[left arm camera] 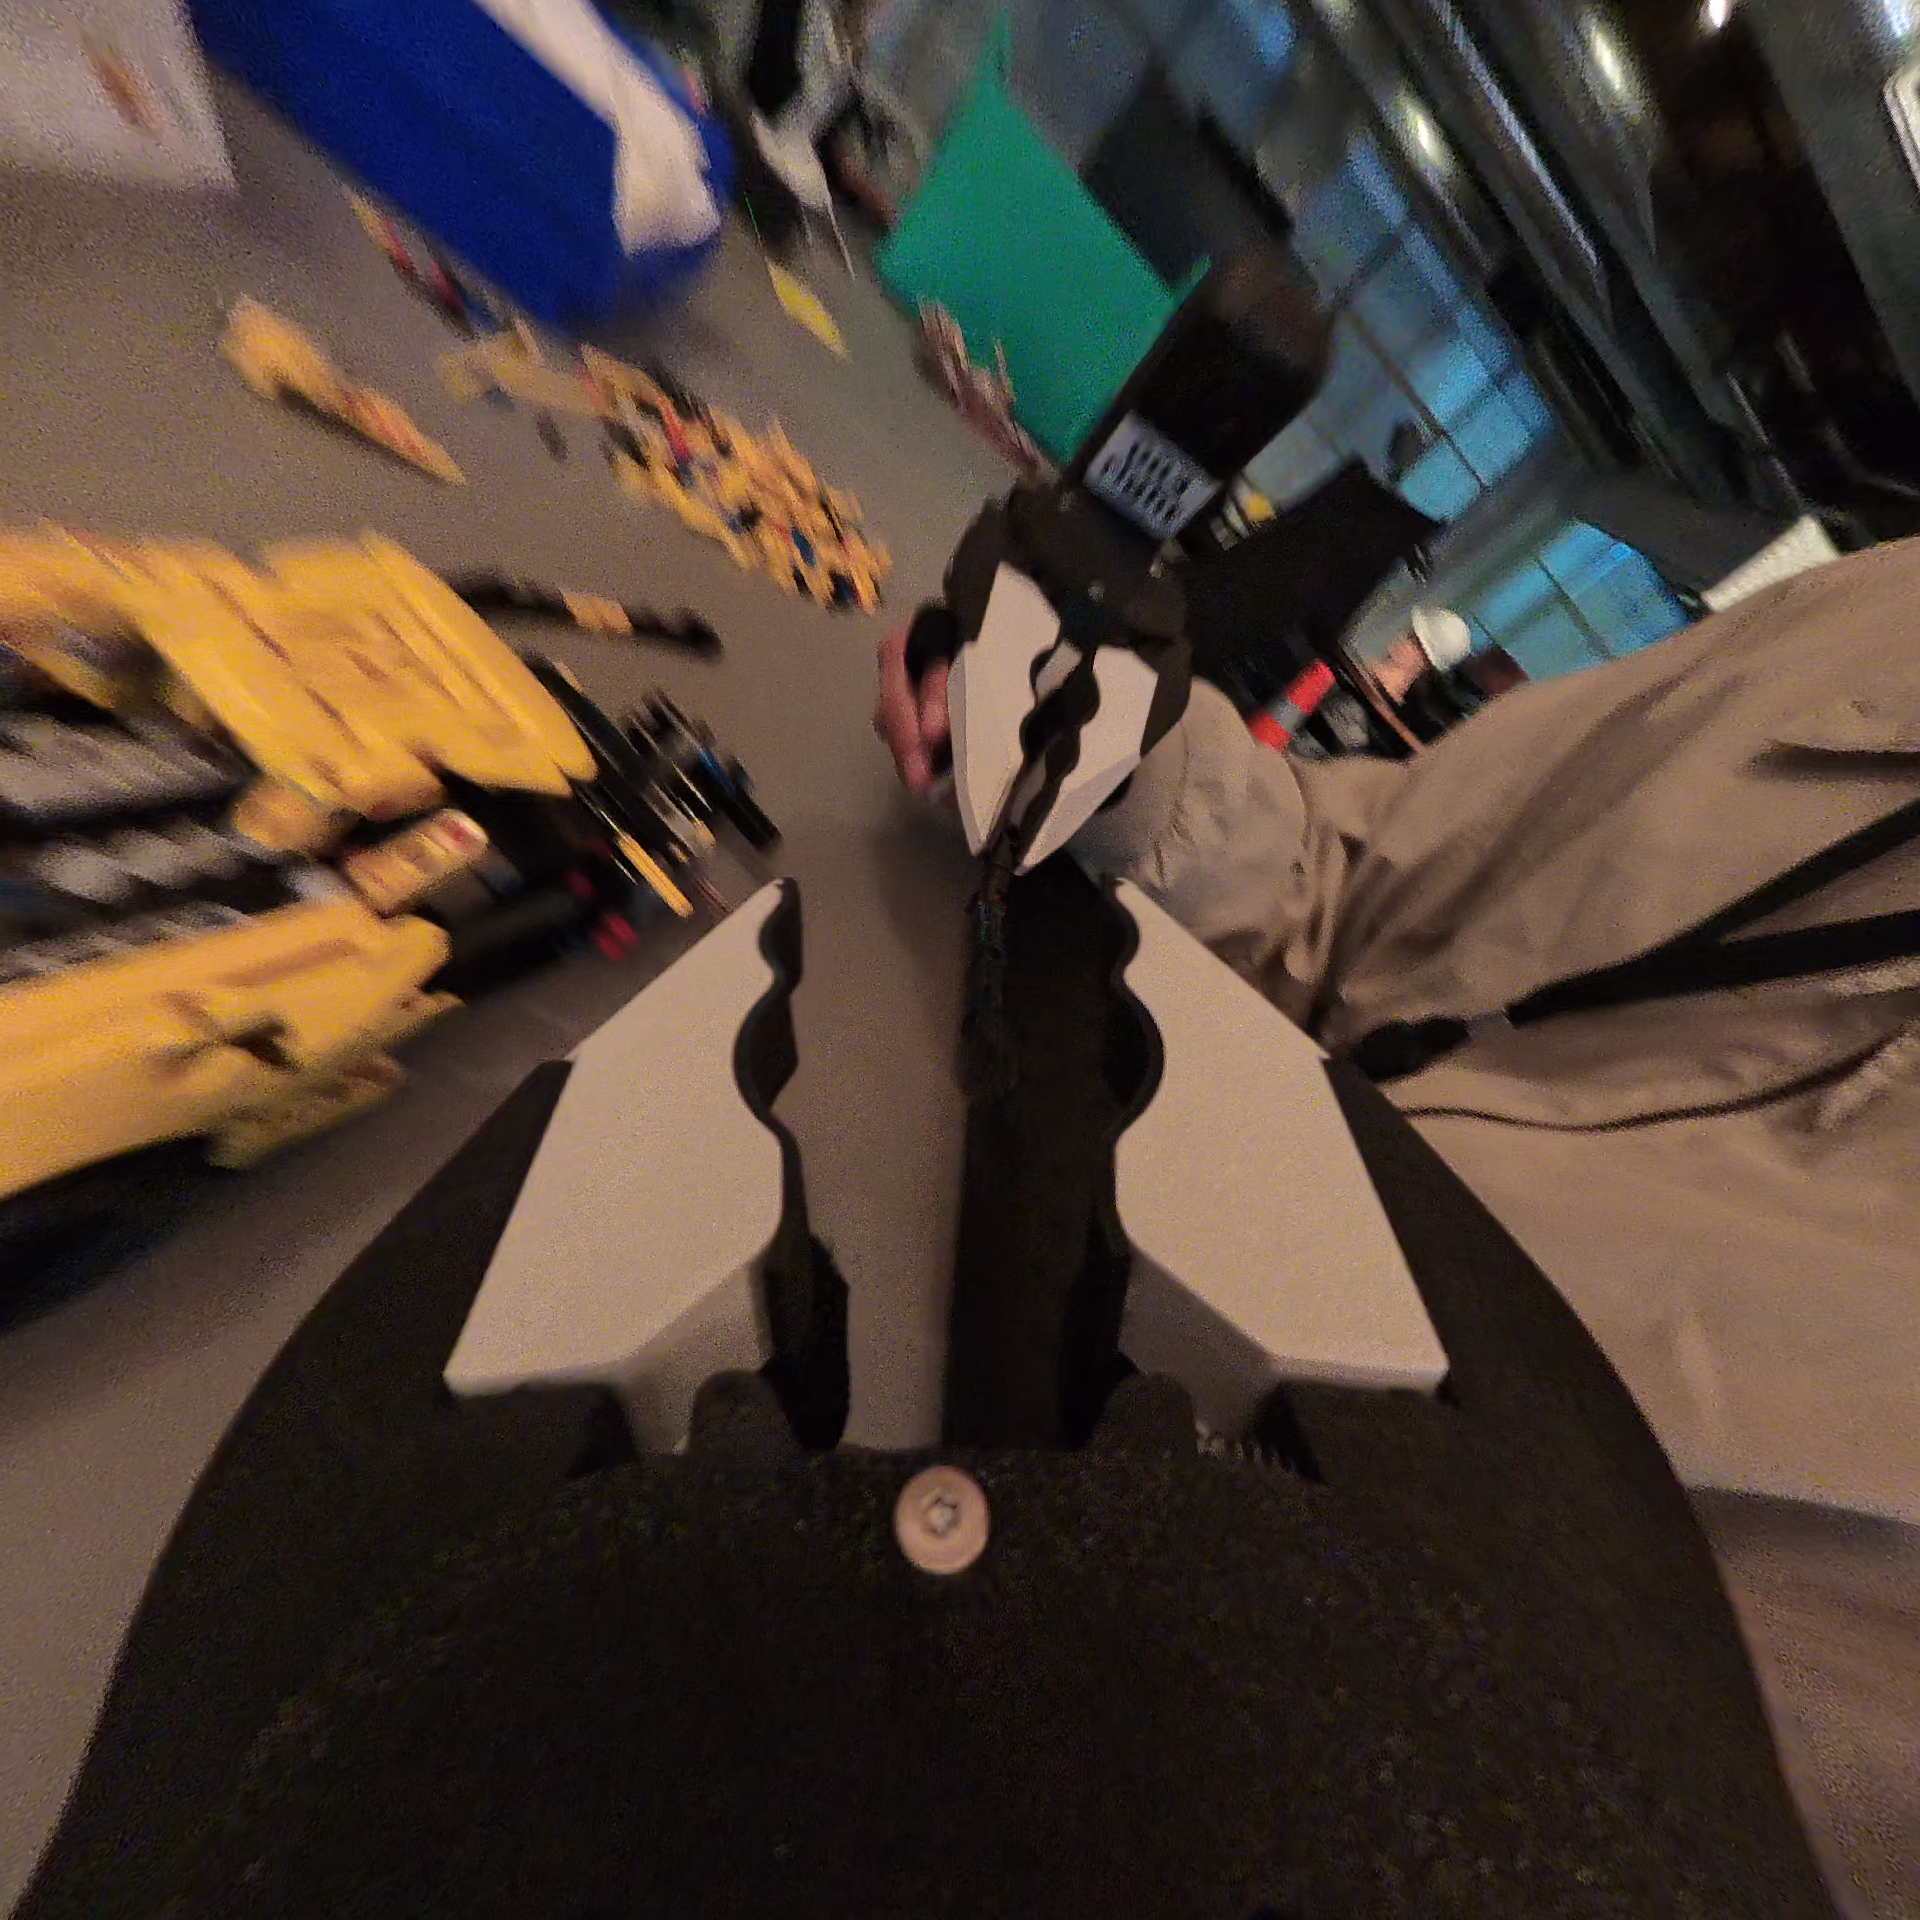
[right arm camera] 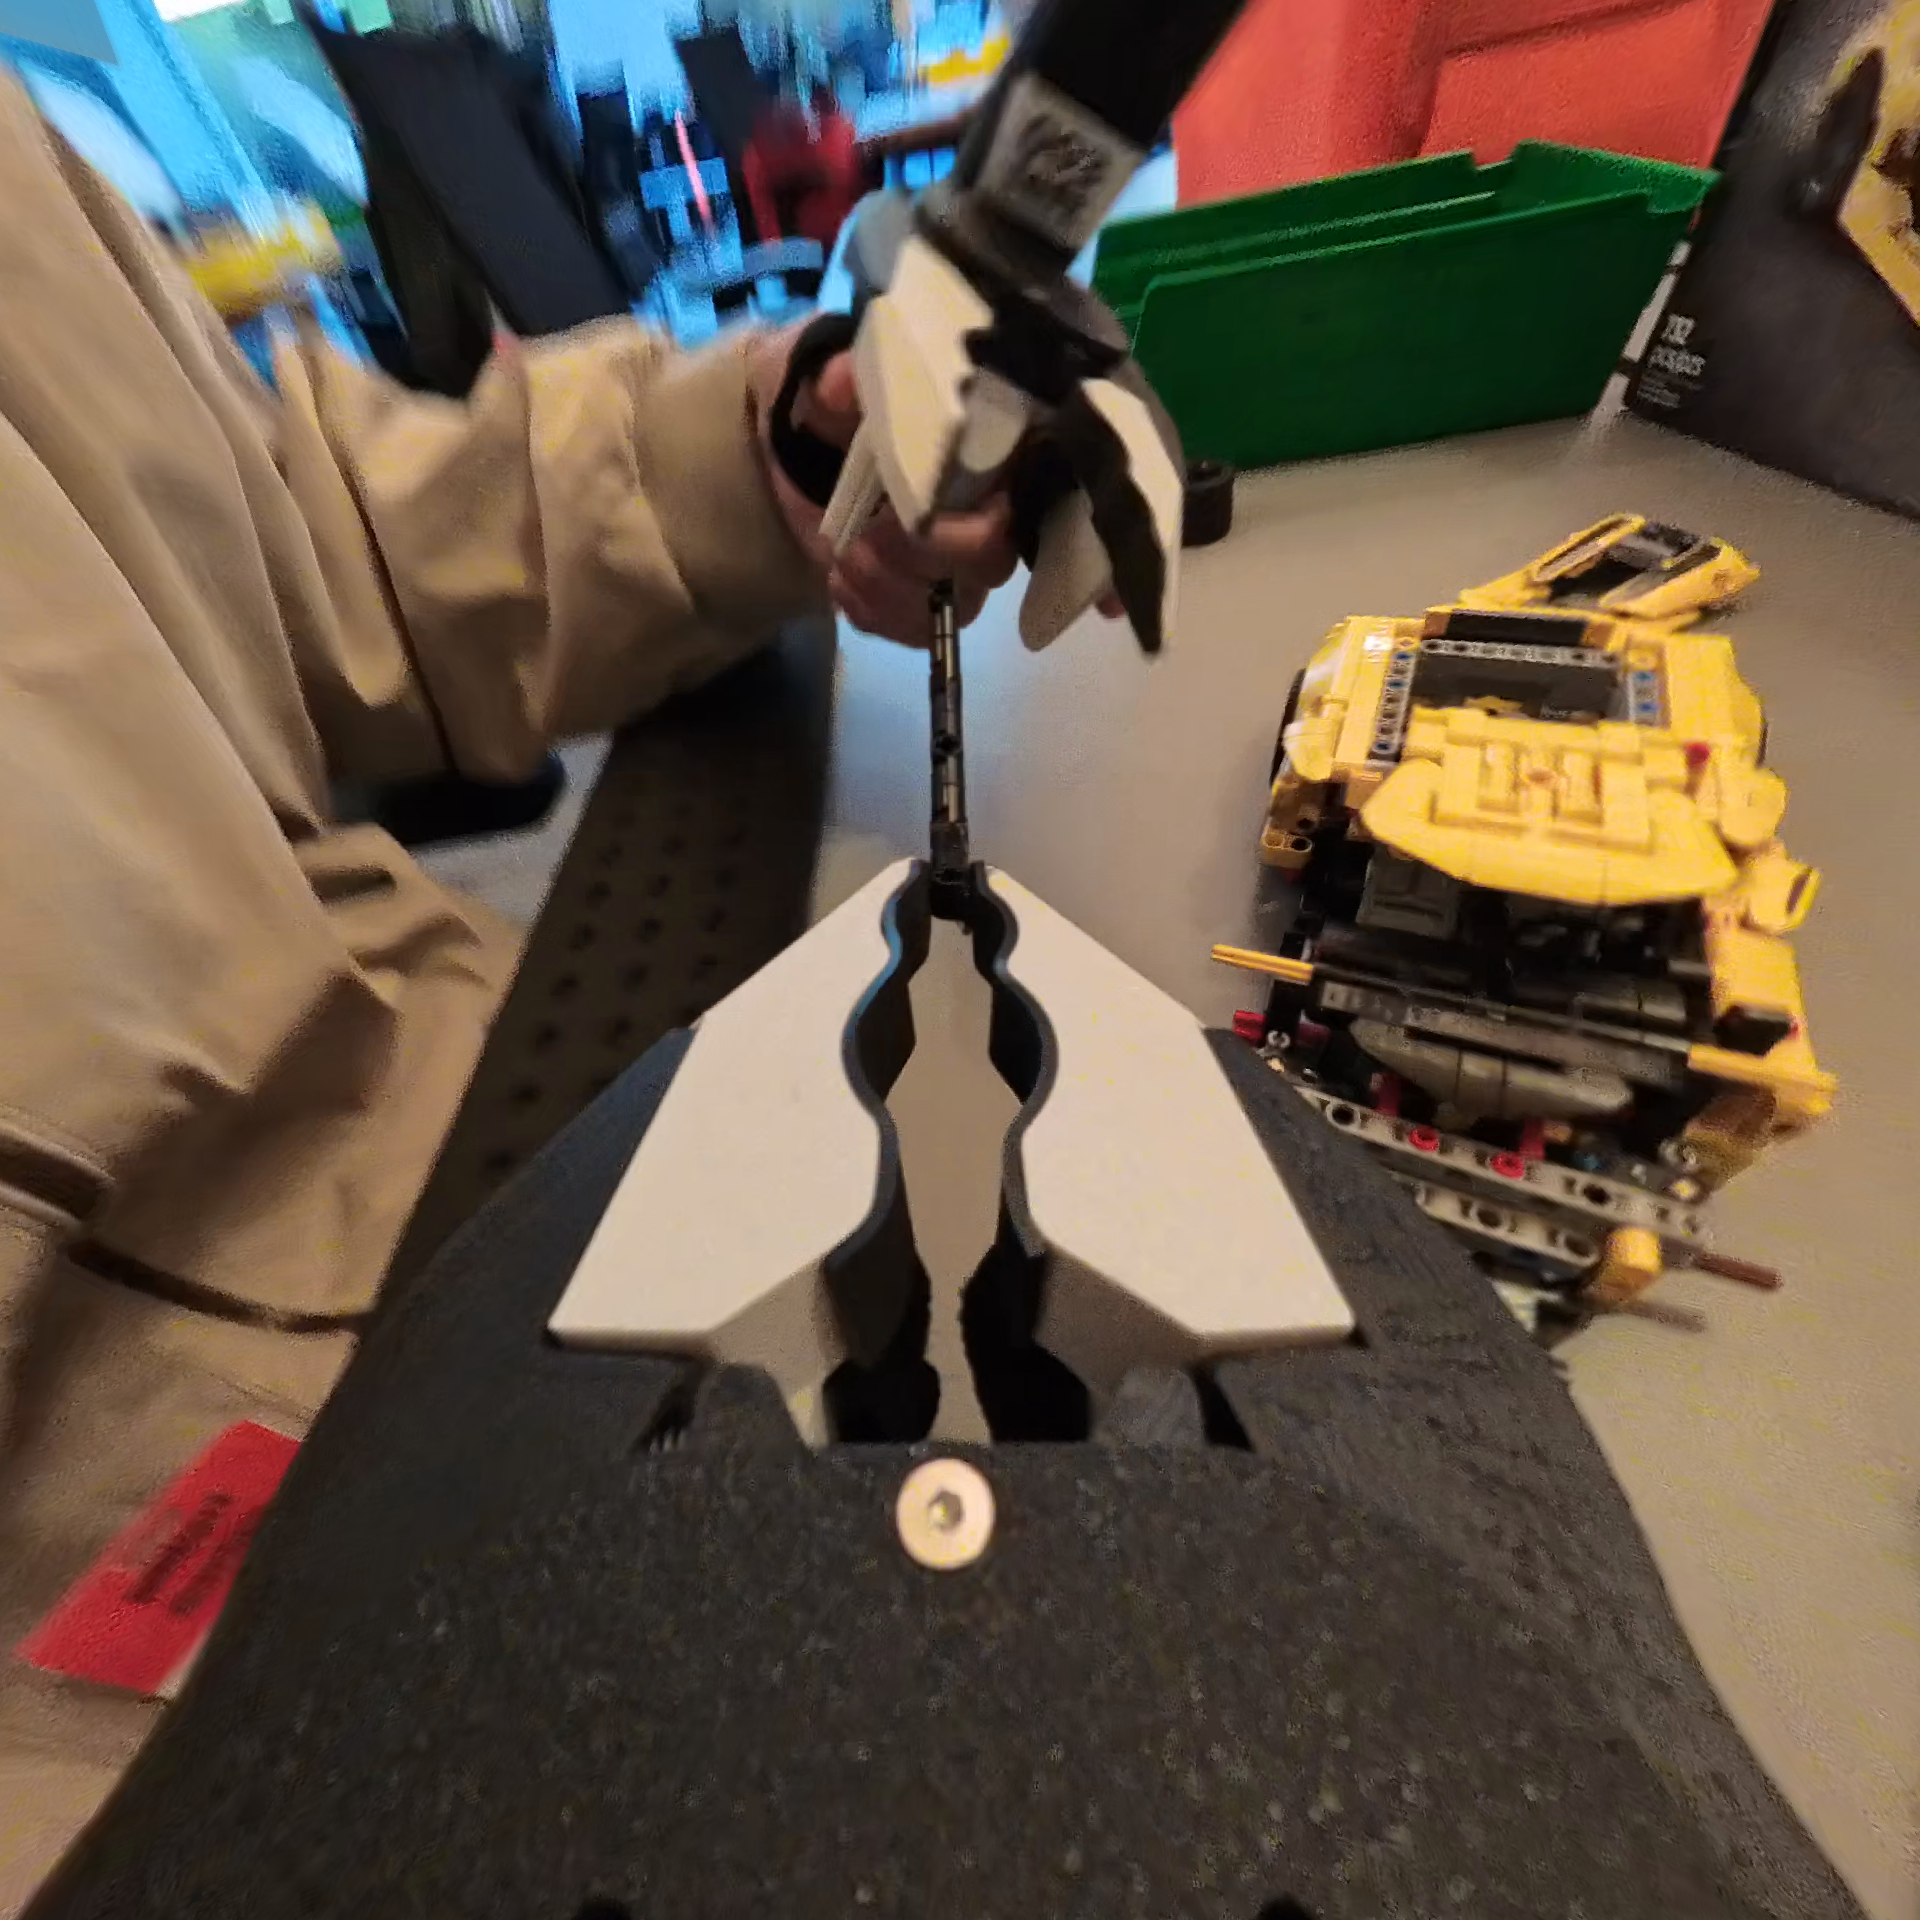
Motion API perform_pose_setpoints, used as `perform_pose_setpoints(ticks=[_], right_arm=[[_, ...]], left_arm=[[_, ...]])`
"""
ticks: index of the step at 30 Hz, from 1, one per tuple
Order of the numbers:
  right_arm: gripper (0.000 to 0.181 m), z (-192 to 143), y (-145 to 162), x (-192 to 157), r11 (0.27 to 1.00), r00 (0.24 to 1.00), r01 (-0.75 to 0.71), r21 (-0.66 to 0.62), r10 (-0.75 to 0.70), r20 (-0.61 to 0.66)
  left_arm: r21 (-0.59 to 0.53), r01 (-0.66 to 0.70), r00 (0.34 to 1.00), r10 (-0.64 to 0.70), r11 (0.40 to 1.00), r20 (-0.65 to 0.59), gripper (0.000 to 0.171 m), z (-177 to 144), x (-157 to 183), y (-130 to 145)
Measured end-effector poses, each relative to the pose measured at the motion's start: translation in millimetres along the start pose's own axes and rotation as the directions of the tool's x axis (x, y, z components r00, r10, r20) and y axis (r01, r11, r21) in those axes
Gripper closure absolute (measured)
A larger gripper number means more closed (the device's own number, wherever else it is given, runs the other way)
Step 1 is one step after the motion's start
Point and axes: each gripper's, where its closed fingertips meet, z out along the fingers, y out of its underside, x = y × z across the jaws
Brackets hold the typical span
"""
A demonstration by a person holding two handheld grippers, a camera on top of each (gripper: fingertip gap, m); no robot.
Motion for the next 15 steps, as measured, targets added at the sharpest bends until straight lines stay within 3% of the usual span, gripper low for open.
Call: perform_pose_setpoints(ticks=[3, 5, 7, 11, 15], right_arm=[[0.175, -13, -19, 14, 0.948, 0.965, -0.263, 0.177, 0.254, 0.069], [0.176, -17, -26, 21, 0.860, 0.894, -0.446, 0.246, 0.420, 0.154], [0.176, -16, -29, 22, 0.791, 0.837, -0.545, 0.278, 0.492, 0.239], [0.176, -10, -26, 19, 0.776, 0.819, -0.571, 0.269, 0.517, 0.248], [0.176, -5, -22, 16, 0.776, 0.815, -0.577, 0.254, 0.528, 0.238]], left_arm=[[0.177, -0.077, 0.997, 0.078, 0.981, 0.000, 0.111, -12, 11, -22], [0.202, -0.049, 0.999, 0.051, 0.978, -0.004, 0.111, 2, 9, -17], [0.186, 0.003, 1.000, 0.001, 0.983, -0.025, 0.111, 22, 5, -6], [0.221, 0.063, 0.996, -0.046, 0.973, -0.080, 0.138, 42, 5, -1], [0.223, 0.087, 0.992, -0.063, 0.971, -0.113, 0.146, 41, 8, -4]])
